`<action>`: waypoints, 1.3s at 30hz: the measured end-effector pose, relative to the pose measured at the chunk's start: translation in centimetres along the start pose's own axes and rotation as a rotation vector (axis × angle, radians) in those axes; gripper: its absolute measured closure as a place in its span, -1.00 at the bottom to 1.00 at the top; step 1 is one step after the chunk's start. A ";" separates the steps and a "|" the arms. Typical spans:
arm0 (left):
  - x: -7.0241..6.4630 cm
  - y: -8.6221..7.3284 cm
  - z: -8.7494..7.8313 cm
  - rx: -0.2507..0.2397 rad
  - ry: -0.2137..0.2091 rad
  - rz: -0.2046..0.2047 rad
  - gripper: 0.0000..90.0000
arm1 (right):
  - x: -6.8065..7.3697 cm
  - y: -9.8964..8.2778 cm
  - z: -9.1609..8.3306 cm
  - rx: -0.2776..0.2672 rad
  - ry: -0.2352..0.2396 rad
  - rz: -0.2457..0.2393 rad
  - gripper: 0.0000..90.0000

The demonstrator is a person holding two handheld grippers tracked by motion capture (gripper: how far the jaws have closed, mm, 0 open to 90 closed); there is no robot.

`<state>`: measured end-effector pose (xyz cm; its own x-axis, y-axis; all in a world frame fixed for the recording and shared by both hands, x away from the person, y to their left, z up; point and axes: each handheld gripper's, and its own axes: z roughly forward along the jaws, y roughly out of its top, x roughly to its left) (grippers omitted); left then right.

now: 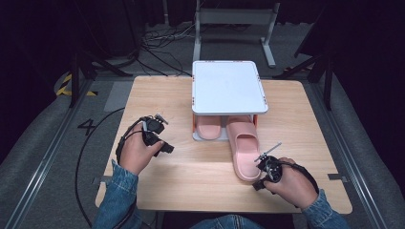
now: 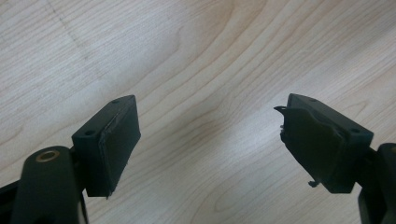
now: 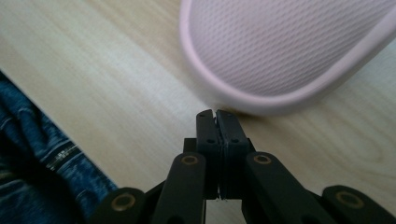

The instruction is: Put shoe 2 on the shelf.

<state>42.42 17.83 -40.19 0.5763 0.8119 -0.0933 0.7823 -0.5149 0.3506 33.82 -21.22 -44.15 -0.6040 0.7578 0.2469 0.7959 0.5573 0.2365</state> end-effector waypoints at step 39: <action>1.3 -5.1 -1.1 0.005 0.024 -0.146 -0.56 | -3.9 8.6 -0.3 -0.307 -0.104 -0.034 1.00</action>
<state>38.92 21.79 -41.05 0.4500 0.8848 -0.1207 0.8587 -0.3917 0.3304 43.03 -19.45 -42.75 -0.6104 0.7795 0.1405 0.7159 0.4670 0.5189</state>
